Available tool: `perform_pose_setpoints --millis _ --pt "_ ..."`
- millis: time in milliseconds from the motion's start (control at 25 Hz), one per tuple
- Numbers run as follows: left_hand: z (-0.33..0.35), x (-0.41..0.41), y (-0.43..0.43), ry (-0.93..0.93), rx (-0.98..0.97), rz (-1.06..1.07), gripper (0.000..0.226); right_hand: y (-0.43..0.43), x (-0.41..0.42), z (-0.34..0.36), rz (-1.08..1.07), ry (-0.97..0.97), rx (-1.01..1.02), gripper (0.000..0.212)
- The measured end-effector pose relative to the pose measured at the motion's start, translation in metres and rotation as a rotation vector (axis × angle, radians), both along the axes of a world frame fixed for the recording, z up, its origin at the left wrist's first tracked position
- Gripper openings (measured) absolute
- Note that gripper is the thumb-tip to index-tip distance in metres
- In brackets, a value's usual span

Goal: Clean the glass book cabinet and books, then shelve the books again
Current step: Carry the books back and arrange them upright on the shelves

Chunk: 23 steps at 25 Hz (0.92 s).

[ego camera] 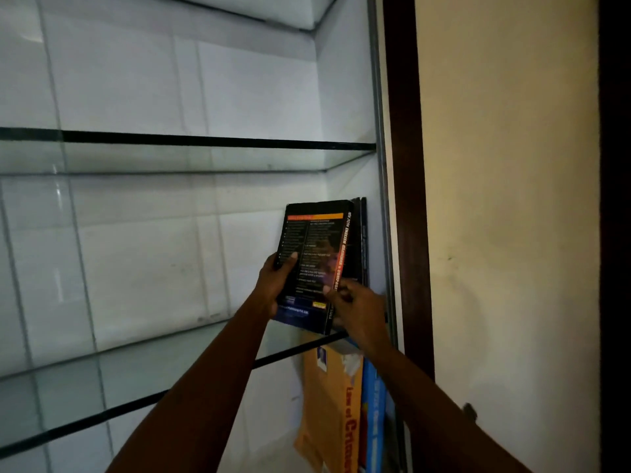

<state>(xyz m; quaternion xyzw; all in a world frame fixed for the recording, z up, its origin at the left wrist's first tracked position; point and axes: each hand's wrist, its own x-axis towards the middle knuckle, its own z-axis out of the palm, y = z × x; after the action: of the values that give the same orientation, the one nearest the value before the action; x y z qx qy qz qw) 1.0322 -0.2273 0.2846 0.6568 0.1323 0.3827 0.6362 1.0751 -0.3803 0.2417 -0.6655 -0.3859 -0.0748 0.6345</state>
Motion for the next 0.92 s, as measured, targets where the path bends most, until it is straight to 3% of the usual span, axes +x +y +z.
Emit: perform_pose_setpoints --millis 160,280,440,680,760,920 --pt "0.008 0.029 -0.001 -0.02 0.126 -0.027 0.053 0.006 0.023 0.011 -0.223 -0.113 -0.026 0.022" --pt "0.002 0.048 0.002 0.076 0.283 -0.001 0.08 0.01 0.033 0.006 -0.293 -0.077 -0.091 0.024" --pt "-0.022 0.057 -0.008 0.203 0.385 -0.201 0.058 0.012 0.039 0.006 -0.343 -0.092 -0.096 0.025" --pt "-0.02 0.048 -0.018 0.256 0.387 -0.215 0.051 0.001 0.04 0.01 -0.469 -0.208 -0.269 0.033" --pt "-0.019 0.034 -0.028 0.274 0.417 -0.194 0.046 -0.007 0.03 0.004 -0.417 -0.171 -0.143 0.033" --pt "-0.024 -0.016 -0.054 0.213 0.544 0.021 0.031 -0.039 -0.003 -0.028 -0.09 -0.038 -0.029 0.028"
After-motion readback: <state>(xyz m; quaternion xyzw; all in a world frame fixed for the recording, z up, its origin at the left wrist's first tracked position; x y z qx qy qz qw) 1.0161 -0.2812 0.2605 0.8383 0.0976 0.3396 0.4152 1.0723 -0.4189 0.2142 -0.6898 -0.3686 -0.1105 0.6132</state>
